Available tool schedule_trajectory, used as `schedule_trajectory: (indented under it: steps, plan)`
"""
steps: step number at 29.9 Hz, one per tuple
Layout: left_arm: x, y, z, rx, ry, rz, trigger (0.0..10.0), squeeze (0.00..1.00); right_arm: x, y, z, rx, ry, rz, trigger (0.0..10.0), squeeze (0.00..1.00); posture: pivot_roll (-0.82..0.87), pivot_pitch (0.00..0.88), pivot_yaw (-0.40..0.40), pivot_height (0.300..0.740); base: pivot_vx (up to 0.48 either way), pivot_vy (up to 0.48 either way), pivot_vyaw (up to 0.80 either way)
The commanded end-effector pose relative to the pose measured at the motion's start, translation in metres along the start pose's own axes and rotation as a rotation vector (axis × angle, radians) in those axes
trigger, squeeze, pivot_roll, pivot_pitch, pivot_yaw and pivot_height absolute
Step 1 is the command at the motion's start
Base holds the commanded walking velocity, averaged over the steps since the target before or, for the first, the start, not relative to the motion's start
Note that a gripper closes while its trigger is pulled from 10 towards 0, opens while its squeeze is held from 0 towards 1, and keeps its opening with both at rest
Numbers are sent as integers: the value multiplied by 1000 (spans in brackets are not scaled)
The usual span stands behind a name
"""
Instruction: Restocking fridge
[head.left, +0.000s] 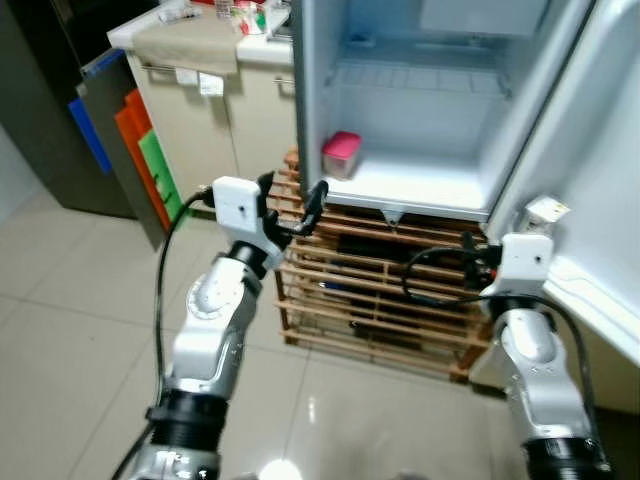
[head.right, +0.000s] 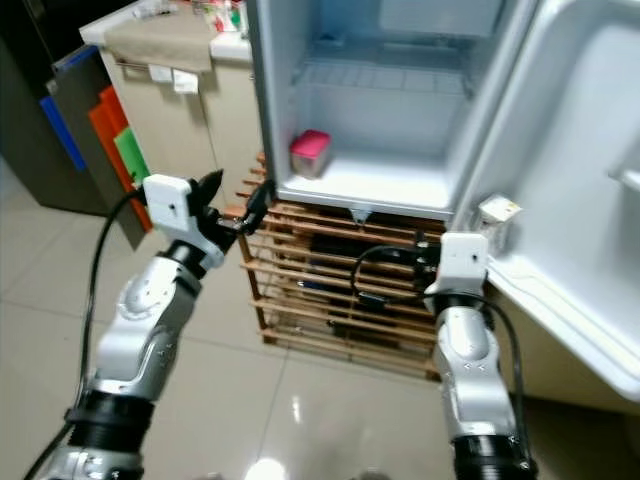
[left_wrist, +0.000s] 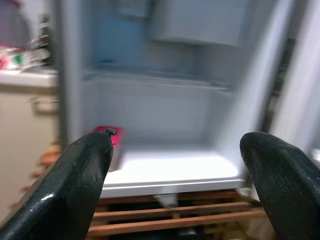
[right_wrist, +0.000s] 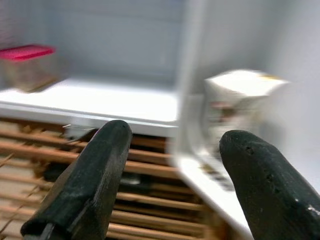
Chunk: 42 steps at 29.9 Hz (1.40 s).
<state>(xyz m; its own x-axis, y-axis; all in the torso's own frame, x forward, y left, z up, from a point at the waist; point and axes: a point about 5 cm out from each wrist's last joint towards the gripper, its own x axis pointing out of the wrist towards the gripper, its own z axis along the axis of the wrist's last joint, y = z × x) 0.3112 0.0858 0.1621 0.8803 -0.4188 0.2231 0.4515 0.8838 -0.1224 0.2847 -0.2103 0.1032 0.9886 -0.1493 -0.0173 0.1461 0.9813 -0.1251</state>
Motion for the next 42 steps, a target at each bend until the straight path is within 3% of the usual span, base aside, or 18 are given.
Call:
schedule_trajectory:
  steps: [1,24,42]
  plan:
    - [1,8,5,33,-10,26,10000,0,1,6,4,-1,-21,17,10000,0,-132,0,45,740,0,0,0]
    - [6,4,1,34,-3,-19,10000,0,1,6,6,-3,-32,21,10000,0,-150,0,54,740,-100,0,0]
    - [4,-5,-1,-1,-8,-87,10000,0,-6,1,1,-12,-17,5,10000,0,-163,0,56,740,0,-425,0]
